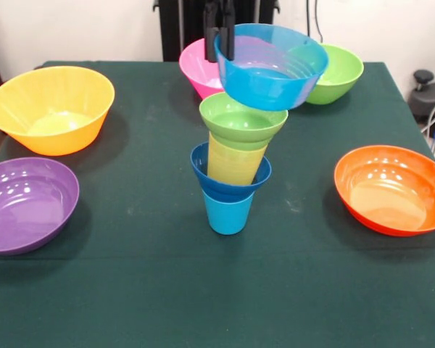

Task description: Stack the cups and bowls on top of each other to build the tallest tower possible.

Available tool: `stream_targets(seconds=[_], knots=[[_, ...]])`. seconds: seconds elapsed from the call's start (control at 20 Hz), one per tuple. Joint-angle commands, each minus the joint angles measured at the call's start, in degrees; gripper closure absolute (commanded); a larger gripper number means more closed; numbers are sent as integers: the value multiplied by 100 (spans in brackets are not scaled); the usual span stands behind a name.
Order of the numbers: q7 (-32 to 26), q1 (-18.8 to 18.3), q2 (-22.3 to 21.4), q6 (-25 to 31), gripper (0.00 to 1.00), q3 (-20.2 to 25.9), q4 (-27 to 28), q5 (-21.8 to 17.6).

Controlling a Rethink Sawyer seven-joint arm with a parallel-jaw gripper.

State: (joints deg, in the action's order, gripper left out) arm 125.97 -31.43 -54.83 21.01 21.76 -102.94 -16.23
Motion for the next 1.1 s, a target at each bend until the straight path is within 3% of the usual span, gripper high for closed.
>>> stream_targets(seconds=[0.05,1.1], knots=[[153,-98,104,-249,100,171,-541,-61],[6,-328,248,-338,100,378,-468,-151]])
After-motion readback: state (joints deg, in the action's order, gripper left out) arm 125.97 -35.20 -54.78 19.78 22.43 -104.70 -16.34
